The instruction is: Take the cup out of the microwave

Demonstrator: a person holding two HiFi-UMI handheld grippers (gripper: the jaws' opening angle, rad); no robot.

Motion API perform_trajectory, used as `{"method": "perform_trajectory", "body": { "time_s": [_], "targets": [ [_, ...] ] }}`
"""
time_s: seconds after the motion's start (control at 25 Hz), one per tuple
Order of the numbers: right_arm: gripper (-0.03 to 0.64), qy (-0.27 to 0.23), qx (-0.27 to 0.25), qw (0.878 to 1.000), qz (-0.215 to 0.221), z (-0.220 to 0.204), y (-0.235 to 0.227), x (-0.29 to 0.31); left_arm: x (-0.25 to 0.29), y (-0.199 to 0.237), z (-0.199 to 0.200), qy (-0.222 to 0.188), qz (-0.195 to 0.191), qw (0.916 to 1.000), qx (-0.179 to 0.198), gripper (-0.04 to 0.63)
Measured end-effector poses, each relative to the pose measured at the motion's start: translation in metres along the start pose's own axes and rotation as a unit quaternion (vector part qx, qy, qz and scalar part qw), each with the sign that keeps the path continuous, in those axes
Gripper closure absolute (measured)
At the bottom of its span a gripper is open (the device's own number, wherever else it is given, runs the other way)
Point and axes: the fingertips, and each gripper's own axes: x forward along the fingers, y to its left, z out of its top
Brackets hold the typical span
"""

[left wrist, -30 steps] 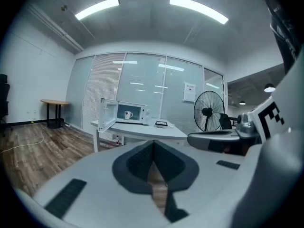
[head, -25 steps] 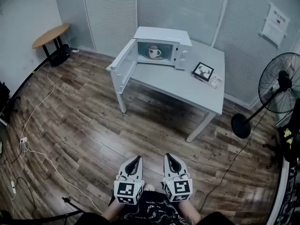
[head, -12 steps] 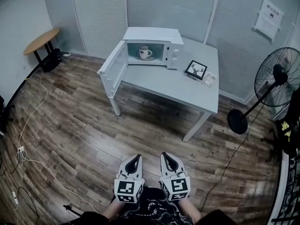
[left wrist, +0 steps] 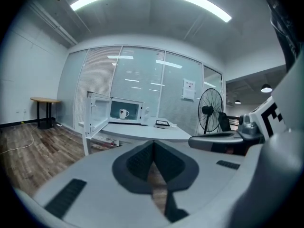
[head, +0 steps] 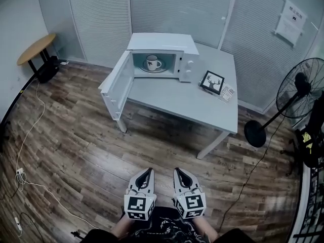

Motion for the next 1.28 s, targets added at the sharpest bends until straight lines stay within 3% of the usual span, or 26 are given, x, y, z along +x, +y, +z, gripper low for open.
{"method": "perform_trajectory", "body": {
  "time_s": [0.2, 0.48, 0.68, 1.04, 1.28],
  "targets": [
    [0.612, 0.004, 0.004, 1.0, -0.001, 0.012, -0.003, 0.045, 0.031, 0.035, 0.013, -0.002, 0.0, 1.0, -0.004, 0.589],
    [0.612, -0.002, 0.013, 0.999, -0.033, 0.031, -0.014, 0.097, 0.072, 0.082, 0.024, 0.005, -0.016, 0.9998, -0.007, 0.589],
    [0.612, -0.002, 0.021, 0.998, -0.053, 0.034, -0.016, 0.128, 0.097, 0.11, 0.032, 0.001, -0.019, 0.9997, 0.013, 0.589],
    [0.612, -0.003, 0.03, 0.997, -0.069, 0.038, -0.009, 0.153, 0.12, 0.12, 0.026, 0.044, -0.079, 0.9959, 0.006, 0.589],
    [0.612, 0.003, 0.013, 0.997, -0.077, 0.037, -0.018, 0.158, 0.124, 0.125, 0.018, 0.053, -0.072, 0.9959, -0.014, 0.589]
  ]
}}
